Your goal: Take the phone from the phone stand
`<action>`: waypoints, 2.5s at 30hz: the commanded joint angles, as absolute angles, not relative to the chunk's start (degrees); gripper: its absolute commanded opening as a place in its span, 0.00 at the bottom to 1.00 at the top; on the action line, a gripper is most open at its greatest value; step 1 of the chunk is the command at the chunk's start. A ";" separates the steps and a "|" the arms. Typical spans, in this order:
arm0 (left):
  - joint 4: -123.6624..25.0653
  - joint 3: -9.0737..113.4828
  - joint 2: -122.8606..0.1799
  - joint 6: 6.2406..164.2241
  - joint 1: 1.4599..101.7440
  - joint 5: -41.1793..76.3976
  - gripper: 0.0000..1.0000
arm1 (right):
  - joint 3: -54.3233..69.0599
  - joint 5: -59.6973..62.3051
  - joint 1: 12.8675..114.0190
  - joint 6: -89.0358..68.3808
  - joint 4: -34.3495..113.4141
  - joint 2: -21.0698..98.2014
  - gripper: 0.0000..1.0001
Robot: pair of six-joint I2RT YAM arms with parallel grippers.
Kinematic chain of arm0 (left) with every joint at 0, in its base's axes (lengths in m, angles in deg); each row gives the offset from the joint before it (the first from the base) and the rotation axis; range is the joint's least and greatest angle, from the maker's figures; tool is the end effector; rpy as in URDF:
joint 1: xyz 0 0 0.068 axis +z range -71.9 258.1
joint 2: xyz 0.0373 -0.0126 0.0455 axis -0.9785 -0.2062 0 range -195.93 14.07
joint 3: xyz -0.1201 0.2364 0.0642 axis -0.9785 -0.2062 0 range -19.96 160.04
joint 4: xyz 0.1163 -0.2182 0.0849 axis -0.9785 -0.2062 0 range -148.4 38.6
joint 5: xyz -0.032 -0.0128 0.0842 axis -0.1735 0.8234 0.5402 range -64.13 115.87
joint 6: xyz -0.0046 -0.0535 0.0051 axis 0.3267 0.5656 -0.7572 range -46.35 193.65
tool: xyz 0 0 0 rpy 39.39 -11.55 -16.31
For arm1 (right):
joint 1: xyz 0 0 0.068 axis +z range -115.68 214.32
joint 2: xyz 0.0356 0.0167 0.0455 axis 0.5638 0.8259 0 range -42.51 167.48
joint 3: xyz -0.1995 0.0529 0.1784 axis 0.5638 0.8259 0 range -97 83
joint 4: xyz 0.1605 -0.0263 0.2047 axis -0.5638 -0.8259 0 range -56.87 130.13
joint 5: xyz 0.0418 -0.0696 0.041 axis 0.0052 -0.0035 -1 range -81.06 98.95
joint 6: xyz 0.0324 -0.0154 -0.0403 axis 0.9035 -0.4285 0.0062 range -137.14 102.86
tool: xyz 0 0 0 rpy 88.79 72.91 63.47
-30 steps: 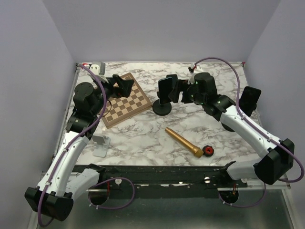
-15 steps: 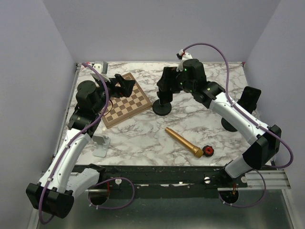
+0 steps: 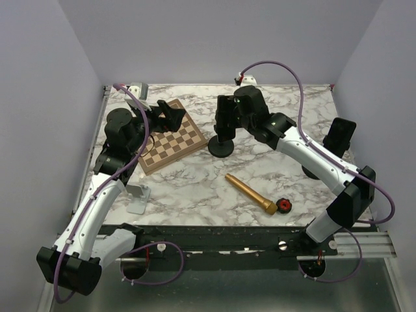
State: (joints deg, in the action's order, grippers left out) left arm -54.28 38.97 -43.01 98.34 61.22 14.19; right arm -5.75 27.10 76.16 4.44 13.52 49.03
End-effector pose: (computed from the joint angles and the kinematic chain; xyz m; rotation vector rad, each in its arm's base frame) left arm 0.2164 -0.0732 0.4011 0.0522 1.6351 -0.7232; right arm 0.2821 0.2376 0.3724 -0.1735 2.0677 0.3538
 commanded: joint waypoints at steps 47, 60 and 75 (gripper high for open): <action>-56.77 42.26 -46.98 100.81 61.34 10.44 0.93 | -5.97 27.48 76.93 7.88 15.32 54.11 0.23; -56.21 43.59 -54.31 103.10 59.59 3.63 0.74 | -8.07 16.49 73.68 11.26 13.52 50.42 0.01; -56.03 46.54 -65.91 102.49 50.28 -3.61 0.53 | -10.51 3.83 70.68 14.83 10.23 52.07 0.01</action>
